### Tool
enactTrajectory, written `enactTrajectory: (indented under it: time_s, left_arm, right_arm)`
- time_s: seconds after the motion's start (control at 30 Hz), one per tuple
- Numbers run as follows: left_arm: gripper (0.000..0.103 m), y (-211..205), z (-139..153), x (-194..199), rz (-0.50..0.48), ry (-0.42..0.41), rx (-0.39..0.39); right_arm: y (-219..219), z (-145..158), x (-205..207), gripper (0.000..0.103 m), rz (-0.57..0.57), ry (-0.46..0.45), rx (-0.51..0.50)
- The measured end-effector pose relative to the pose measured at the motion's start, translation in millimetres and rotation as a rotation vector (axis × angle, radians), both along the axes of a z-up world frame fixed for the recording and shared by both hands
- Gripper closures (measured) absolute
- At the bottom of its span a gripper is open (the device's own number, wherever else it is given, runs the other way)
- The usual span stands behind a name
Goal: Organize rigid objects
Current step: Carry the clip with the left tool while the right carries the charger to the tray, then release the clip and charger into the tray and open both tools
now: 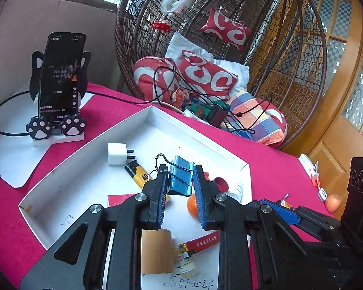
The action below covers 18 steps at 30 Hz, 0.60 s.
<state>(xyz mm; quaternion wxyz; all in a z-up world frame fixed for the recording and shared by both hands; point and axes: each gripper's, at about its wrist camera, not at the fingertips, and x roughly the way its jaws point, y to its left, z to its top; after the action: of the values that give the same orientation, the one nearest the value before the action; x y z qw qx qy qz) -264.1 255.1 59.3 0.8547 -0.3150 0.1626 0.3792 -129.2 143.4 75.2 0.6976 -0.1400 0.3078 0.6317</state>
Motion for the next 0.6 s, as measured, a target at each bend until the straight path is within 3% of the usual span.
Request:
enactTrajectory:
  time_s: [0.17, 0.23, 0.27, 0.3, 0.33, 0.37, 0.43, 0.6]
  left_arm:
    - [0.083, 10, -10, -14, 0.039, 0.005, -0.024]
    - [0.072, 9, -11, -14, 0.067, 0.035, -0.013]
    - [0.044, 8, -10, -13, 0.076, 0.048, -0.003]
    - [0.014, 6, -9, -13, 0.084, 0.054, 0.012]
    - [0.007, 4, -8, -13, 0.094, 0.057, 0.032]
    - [0.001, 1, -7, -12, 0.102, 0.063, 0.051]
    - [0.001, -5, -6, -7, 0.117, 0.098, 0.077]
    - [0.001, -11, -4, 1, 0.127, 0.129, 0.088]
  right_arm:
    - [16, -11, -5, 0.053, -0.011, 0.016, 0.006]
    - [17, -13, -6, 0.048, -0.012, 0.012, 0.007]
    - [16, -14, -7, 0.040, -0.013, -0.001, 0.007]
    - [14, -14, -8, 0.019, -0.018, -0.017, 0.015]
    - [11, -13, -10, 0.009, -0.026, -0.034, 0.026]
    - [9, -12, -10, 0.007, -0.033, -0.048, 0.035]
    - [2, -11, -9, 0.000, -0.051, -0.062, 0.056]
    - [-14, -13, -4, 0.000, -0.097, -0.074, 0.073]
